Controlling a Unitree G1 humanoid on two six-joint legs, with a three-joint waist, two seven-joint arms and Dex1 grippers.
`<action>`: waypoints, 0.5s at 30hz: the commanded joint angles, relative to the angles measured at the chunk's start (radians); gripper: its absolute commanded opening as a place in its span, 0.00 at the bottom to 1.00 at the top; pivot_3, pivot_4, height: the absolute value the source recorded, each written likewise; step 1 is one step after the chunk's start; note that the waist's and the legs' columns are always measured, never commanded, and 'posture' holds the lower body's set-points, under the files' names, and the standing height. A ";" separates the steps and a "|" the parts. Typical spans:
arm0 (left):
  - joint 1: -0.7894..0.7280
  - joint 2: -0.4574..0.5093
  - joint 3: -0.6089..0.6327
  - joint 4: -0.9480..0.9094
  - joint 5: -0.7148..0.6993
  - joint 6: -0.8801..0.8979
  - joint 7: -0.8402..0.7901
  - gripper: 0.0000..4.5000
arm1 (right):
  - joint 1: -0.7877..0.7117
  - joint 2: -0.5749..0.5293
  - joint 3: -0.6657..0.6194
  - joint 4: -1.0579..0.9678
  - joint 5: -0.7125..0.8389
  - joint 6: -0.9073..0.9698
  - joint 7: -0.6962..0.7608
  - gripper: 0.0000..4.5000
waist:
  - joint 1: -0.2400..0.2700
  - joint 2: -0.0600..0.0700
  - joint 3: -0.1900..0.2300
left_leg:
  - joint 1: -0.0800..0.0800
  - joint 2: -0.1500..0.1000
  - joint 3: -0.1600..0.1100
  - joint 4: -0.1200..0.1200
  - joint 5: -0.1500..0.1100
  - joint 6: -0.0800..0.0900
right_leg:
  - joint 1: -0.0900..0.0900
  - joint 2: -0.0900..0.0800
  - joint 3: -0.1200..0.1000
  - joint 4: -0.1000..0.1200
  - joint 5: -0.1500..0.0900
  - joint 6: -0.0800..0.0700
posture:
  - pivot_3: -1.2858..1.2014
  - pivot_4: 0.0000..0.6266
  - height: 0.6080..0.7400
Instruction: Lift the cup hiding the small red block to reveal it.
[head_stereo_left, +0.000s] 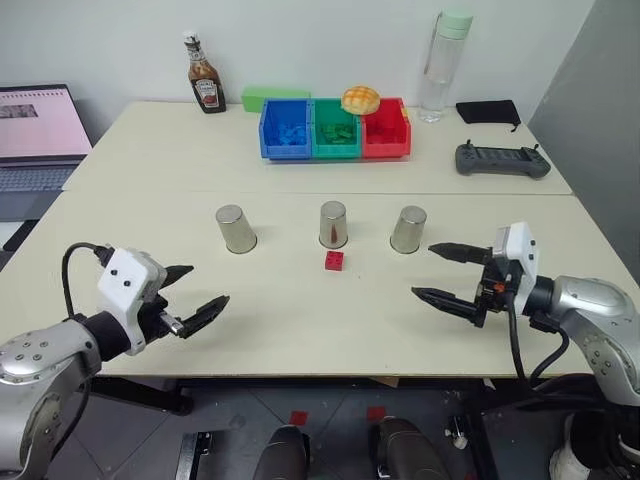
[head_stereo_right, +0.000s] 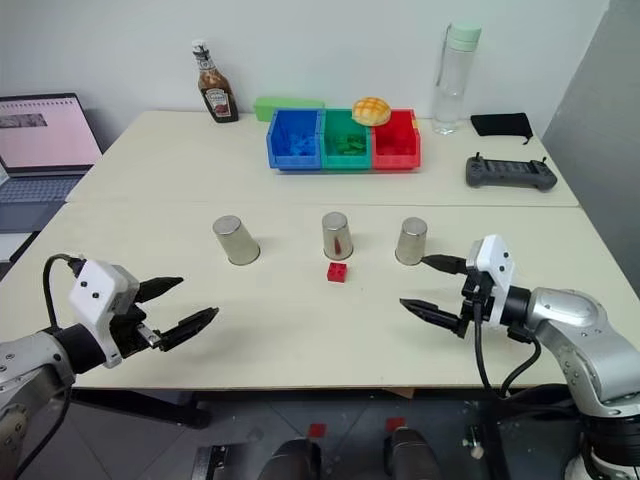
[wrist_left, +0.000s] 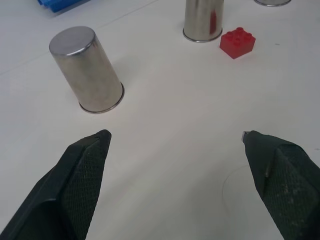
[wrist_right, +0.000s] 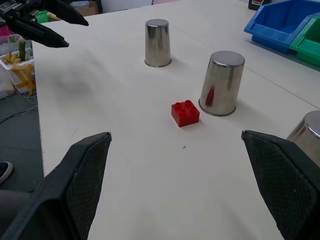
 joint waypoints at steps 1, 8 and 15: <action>-0.002 0.013 0.016 -0.011 0.017 -0.053 -0.017 1.00 | -0.003 0.006 -0.009 -0.036 0.009 -0.017 -0.003 0.99 | 0.000 0.000 0.000 | 0.000 0.000 0.000 0.000 0.000 0.000 | 0.000 0.000 0.000 0.000 0.000 0.000 | 0.52 0.24 1.00; -0.013 0.021 -0.012 -0.006 0.055 -0.066 -0.003 1.00 | -0.019 0.021 -0.009 -0.028 0.010 -0.022 -0.012 0.99 | 0.000 0.000 0.000 | 0.000 0.000 0.000 0.000 0.000 0.000 | 0.000 0.000 0.000 0.000 0.000 0.000 | 0.52 0.24 1.00; -0.020 0.021 -0.023 0.002 0.059 -0.040 0.014 1.00 | -0.007 0.031 -0.013 -0.049 0.014 -0.016 -0.014 0.99 | 0.000 0.000 0.000 | 0.000 0.000 0.000 0.000 0.000 0.000 | 0.000 0.000 0.000 0.000 0.000 0.000 | 0.52 0.24 1.00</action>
